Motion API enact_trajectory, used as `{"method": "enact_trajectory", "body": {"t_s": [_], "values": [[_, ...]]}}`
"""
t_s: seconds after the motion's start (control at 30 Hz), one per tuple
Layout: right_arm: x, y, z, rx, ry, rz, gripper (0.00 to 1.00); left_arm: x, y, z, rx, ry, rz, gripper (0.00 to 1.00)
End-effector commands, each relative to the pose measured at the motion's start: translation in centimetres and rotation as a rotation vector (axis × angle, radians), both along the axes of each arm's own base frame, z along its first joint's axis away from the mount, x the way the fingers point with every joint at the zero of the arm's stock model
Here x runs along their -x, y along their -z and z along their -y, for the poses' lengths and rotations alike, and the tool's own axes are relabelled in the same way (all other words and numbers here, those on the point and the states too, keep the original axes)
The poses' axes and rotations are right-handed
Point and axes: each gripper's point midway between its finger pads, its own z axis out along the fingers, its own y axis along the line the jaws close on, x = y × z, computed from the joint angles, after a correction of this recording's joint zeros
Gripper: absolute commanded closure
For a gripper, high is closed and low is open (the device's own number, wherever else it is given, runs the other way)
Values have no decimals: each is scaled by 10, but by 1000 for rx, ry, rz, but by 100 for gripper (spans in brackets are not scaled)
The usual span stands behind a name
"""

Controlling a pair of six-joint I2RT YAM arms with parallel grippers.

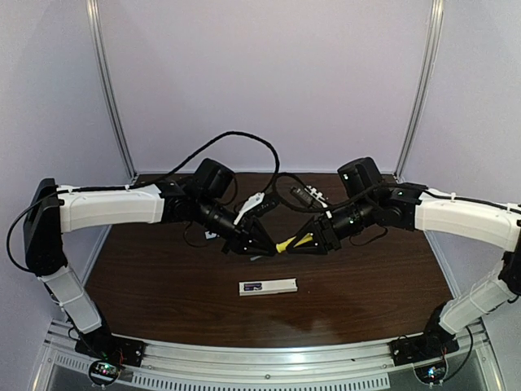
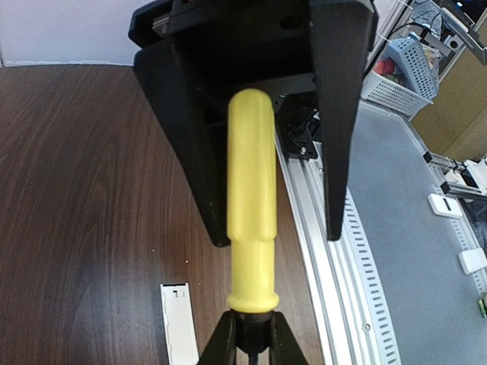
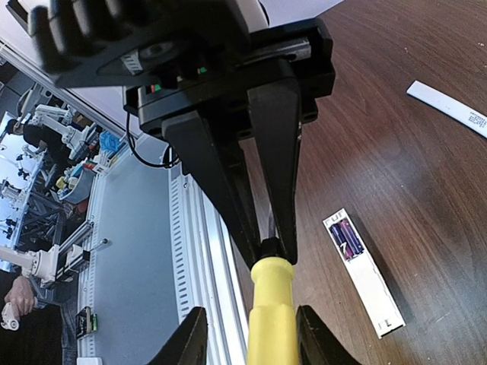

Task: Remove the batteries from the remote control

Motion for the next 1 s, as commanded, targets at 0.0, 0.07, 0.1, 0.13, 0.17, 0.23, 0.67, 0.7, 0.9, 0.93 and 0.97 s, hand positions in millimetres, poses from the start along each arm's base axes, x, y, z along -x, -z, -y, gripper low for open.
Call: {"method": "enact_trajectory", "body": {"t_s": [0.0,0.07,0.1,0.13,0.17,0.23,0.67,0.7,0.9,0.93,0.97], "values": [[-4,-5,-4,10,7,41,61,-1,-5,7,38,20,7,100],[-5,-4,-4,14,10,44,63,-1,-4,7,36,19,5,100],[-5,-4,-4,13,10,45,64,-1,-4,7,35,19,4,100],[-4,-4,-5,13,8,47,66,-1,-3,7,33,19,3,100],[-5,-4,-5,13,7,48,68,-1,-3,7,33,18,4,100],[-4,-5,-6,11,6,52,70,-1,-3,7,31,17,3,100],[-7,-5,-5,19,18,78,75,0,-3,6,31,22,-2,100],[-7,-5,-5,21,19,80,75,0,-3,6,31,22,-3,100],[-7,-5,-4,24,21,89,77,-1,-2,6,27,20,-4,100],[-6,-4,-4,25,20,89,78,0,-1,6,27,20,-5,100],[-6,-3,-3,29,19,85,80,-1,-1,6,26,20,-4,100]]}}
